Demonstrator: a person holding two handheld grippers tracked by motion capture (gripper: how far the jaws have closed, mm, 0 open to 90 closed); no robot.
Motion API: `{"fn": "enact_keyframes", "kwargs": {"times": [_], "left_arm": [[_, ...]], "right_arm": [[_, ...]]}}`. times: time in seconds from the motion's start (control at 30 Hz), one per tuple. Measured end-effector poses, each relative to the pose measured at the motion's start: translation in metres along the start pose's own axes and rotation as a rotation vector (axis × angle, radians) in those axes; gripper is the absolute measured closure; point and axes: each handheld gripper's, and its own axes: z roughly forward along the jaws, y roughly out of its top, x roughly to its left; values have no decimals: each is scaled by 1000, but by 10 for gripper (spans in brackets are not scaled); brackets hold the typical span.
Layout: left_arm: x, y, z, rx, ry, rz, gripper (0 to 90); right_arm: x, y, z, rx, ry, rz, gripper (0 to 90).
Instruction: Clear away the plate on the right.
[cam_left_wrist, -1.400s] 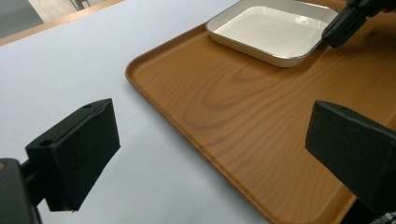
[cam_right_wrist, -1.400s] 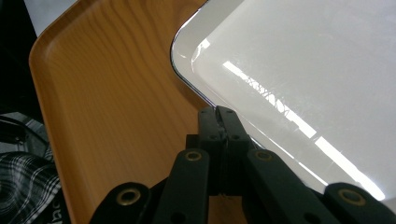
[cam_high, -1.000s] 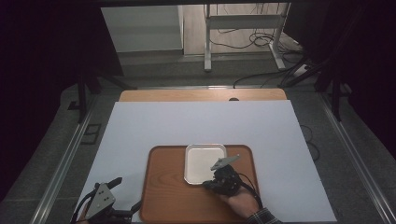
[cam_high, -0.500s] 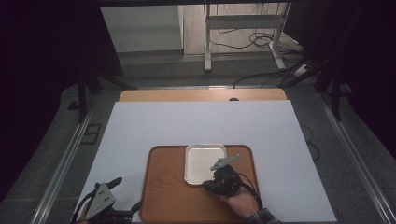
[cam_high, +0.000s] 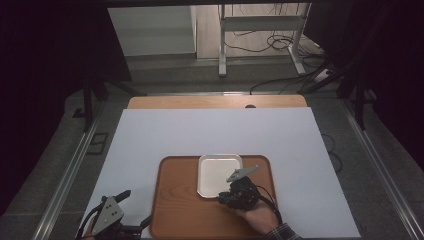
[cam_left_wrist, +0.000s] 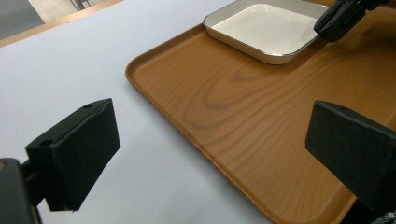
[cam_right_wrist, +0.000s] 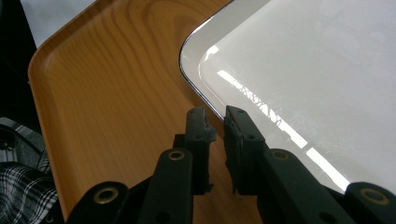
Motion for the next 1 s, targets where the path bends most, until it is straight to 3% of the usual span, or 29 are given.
{"fn": "enact_keyframes", "kwargs": {"times": [0.53,1.0], "left_arm": [[0,0,0,3,1,4,26],[-1,0,0,4,2,9,26]], "right_arm": [[-2,1,-10,-34,-11,15,705],[-8,-1,-22,-55,-78,17,604]]}}
